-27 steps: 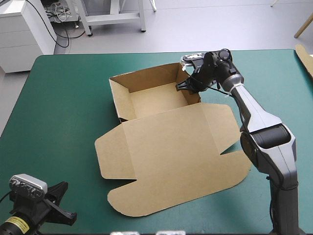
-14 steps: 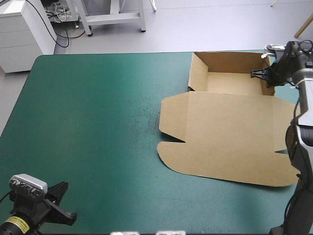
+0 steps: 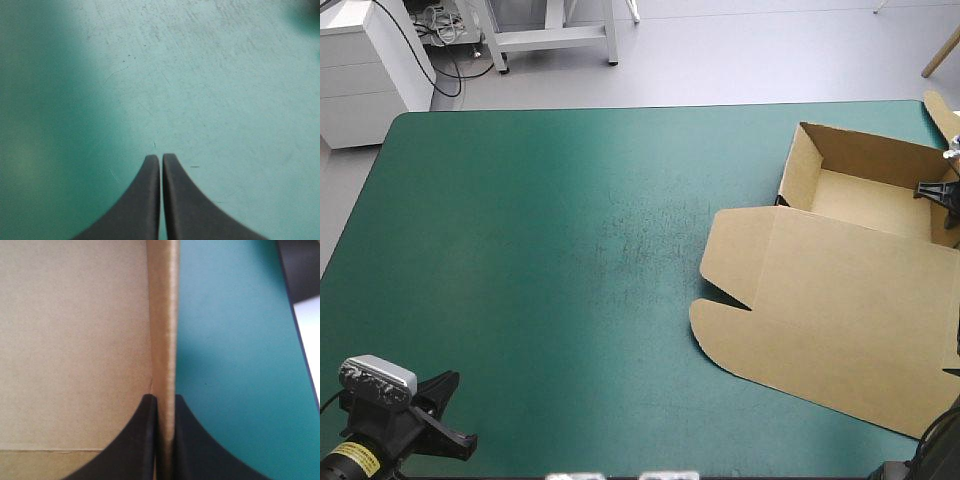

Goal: Fold the box

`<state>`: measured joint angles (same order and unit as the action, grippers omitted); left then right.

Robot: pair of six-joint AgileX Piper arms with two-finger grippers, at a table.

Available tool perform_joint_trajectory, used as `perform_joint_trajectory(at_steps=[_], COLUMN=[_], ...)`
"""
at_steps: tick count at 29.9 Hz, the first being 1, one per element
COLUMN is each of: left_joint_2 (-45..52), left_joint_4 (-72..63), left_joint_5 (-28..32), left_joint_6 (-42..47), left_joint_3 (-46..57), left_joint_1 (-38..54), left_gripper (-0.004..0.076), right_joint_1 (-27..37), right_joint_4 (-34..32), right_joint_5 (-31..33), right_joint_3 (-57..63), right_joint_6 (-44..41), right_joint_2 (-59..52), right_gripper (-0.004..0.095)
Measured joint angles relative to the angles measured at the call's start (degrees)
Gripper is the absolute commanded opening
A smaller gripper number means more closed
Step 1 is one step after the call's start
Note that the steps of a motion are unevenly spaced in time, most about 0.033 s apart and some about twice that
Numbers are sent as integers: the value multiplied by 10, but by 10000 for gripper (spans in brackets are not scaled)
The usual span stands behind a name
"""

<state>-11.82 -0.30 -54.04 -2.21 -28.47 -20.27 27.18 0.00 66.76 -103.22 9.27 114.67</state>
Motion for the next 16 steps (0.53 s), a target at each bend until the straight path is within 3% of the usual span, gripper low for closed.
perform_joint_trajectory(at_steps=[12, 16], left_joint_2=[0, 0], left_joint_4=[3, 0], left_joint_5=[0, 0], left_joint_6=[0, 0], left_joint_3=[0, 0], left_joint_1=[0, 0], left_gripper=[-8, -8], right_joint_1=[35, 35], right_joint_4=[-7, -15], right_joint_5=[-3, -4], right_joint_3=[10, 10], right_joint_6=[22, 24], right_joint_2=[-5, -5], right_gripper=[-20, 82])
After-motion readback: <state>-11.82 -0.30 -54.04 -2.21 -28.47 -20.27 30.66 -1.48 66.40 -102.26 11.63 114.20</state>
